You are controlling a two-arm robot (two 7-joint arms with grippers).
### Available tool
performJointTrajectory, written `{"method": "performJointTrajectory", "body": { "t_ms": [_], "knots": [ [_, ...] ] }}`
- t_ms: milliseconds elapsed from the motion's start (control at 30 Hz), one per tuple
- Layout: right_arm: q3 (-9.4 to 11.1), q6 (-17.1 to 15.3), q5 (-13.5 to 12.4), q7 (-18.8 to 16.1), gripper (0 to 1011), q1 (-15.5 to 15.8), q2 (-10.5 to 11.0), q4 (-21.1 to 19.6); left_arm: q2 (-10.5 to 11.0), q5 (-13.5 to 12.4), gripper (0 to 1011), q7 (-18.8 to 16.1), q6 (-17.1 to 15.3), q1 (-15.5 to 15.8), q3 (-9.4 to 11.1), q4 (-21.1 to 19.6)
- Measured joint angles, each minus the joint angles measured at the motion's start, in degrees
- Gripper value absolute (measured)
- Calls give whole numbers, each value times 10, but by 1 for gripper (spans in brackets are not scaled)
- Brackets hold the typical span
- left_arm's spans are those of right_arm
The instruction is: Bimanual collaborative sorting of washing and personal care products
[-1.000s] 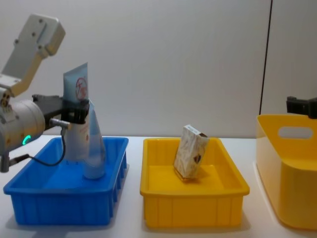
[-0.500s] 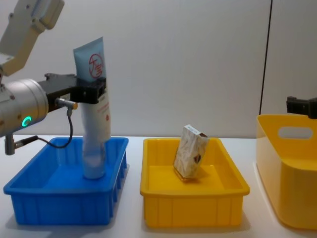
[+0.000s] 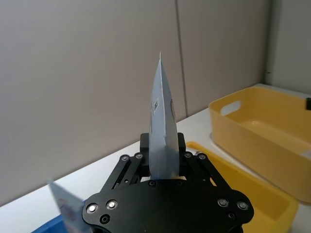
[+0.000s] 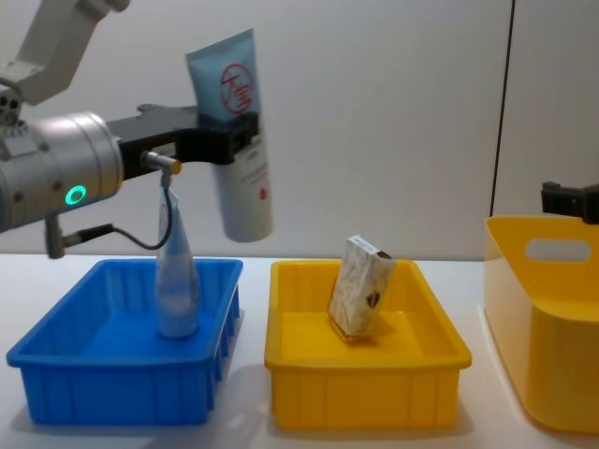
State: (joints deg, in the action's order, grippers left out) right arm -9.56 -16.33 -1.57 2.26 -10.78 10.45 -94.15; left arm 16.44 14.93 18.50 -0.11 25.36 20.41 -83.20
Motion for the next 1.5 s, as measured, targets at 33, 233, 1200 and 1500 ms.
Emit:
{"method": "performJointTrajectory", "body": {
  "t_ms": [33, 233, 1200, 1500],
  "knots": [
    [0, 0, 0, 0, 1004, 0, 0, 0, -1, 3, 252, 11, 1, 4, 4, 1],
    [0, 0, 0, 0, 1004, 0, 0, 0, -8, 12, 252, 46, 2, 26, 23, 9],
    [-14, 3, -9, -65, 1004, -2, 22, -6, -39, 23, 252, 107, -15, 84, 79, 35],
    [-29, 8, -17, -120, 1004, -7, 40, -11, -41, 24, 252, 111, -17, 88, 82, 36]
  ]
}}
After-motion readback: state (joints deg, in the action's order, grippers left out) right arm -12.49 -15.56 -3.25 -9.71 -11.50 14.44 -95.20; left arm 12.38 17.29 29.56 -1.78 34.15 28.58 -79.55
